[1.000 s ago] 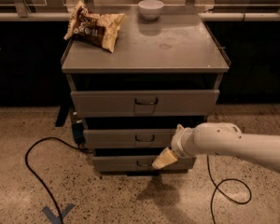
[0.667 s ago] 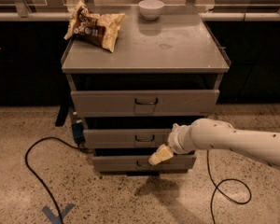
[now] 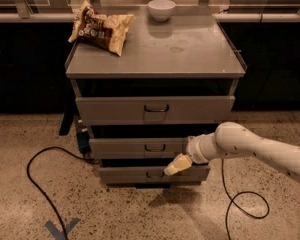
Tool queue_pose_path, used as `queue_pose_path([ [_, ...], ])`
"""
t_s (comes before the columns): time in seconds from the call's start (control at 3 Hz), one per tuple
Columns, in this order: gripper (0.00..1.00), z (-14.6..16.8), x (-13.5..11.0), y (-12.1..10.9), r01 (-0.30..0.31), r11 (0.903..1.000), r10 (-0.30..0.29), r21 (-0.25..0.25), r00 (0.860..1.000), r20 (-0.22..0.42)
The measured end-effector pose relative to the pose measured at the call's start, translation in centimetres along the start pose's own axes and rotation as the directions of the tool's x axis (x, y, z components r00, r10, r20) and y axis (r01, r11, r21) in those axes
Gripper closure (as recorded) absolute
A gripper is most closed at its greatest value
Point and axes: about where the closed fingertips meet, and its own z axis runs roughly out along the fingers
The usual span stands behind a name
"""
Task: Open middle drawer
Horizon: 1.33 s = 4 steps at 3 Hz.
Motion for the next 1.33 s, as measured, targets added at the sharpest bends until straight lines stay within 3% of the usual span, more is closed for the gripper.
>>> queue_pose_path([
  [0.67,0.00,0.7,0.2,0.4,-0.016,0.9999,0.016,-0.003,1.000,0.016],
  [1.33,0.00,4.3,-3.1,-2.4,0.076,0.9966,-0.078,0.030,0.995,0.067],
])
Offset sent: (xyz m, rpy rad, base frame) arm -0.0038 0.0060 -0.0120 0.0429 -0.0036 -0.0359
